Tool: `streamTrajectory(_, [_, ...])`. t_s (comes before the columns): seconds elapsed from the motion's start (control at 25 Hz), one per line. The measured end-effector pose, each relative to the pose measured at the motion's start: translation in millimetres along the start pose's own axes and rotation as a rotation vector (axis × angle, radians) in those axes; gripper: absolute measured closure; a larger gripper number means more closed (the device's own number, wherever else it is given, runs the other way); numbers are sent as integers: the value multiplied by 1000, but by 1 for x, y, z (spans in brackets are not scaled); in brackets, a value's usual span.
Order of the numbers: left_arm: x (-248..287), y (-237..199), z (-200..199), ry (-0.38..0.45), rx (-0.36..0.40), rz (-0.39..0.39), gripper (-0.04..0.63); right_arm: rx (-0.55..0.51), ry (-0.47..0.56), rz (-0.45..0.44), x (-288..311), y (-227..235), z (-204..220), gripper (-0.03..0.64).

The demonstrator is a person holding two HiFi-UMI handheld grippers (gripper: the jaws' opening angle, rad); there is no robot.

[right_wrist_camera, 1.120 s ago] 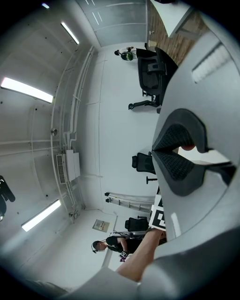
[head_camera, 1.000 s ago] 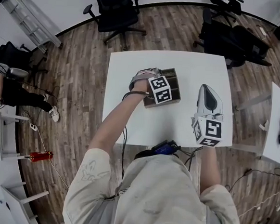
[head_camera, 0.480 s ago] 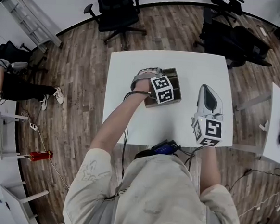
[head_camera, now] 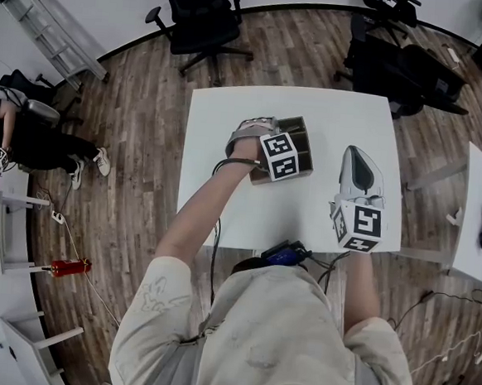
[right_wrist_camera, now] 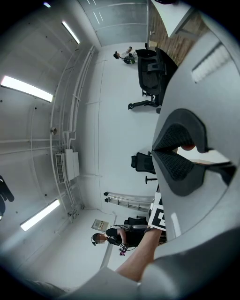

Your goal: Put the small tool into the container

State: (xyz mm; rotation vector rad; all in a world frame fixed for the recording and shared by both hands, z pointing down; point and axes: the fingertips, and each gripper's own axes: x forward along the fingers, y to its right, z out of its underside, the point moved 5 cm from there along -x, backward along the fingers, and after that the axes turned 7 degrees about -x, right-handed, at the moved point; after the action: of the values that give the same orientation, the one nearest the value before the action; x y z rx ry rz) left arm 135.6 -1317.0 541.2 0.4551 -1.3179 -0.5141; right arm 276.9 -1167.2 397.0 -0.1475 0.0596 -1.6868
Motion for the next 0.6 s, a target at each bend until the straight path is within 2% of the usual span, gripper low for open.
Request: streamTrajectory(0.6, [-28,1,-17,41,23,-40,456,-5,9,-11,-13,5,-5,612])
